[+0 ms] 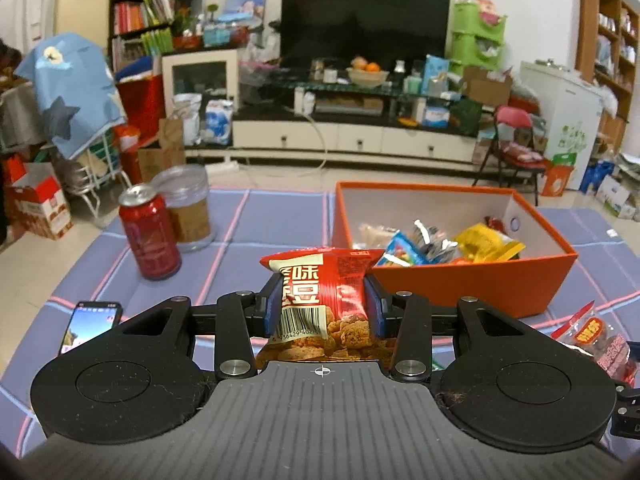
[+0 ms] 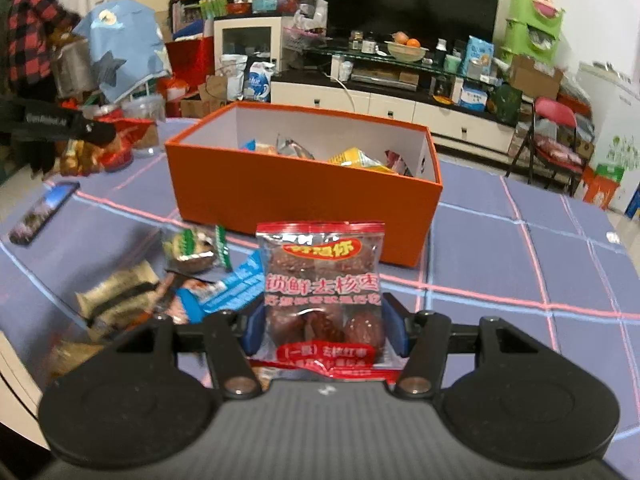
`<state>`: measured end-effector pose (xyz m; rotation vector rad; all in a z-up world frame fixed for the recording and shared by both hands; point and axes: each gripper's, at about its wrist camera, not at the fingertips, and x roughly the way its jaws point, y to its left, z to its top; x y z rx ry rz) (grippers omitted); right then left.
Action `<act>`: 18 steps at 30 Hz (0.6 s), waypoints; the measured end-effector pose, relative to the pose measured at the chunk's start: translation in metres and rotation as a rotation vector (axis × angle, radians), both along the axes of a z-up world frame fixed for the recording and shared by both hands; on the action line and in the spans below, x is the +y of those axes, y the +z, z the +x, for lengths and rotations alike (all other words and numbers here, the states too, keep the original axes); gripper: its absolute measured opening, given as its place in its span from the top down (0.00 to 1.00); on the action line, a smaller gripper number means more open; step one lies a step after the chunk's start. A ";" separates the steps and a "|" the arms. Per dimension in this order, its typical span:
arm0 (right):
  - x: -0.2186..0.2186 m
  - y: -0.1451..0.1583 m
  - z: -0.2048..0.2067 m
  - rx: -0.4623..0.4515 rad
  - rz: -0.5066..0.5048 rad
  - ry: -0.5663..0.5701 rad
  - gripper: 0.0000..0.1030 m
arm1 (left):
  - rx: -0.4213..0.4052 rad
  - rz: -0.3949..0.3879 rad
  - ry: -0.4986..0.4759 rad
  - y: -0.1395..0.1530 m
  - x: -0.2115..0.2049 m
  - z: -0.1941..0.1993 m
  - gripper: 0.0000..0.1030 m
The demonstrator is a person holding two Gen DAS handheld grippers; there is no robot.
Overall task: Organize snacks
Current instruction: 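Carry both bags over the orange box and open both tools to release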
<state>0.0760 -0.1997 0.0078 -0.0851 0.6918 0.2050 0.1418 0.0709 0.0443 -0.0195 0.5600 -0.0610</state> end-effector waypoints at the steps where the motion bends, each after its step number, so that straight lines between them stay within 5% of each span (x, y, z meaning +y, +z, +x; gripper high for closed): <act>1: 0.002 0.005 -0.003 -0.008 -0.005 0.001 0.43 | -0.006 -0.002 -0.002 0.003 -0.001 -0.002 1.00; 11: 0.014 0.045 -0.021 -0.113 0.011 0.051 0.43 | -0.066 -0.001 -0.031 0.025 -0.006 -0.019 1.00; 18: 0.007 0.077 0.006 -0.201 0.053 0.055 0.43 | -0.133 -0.005 -0.026 0.051 -0.016 -0.014 1.00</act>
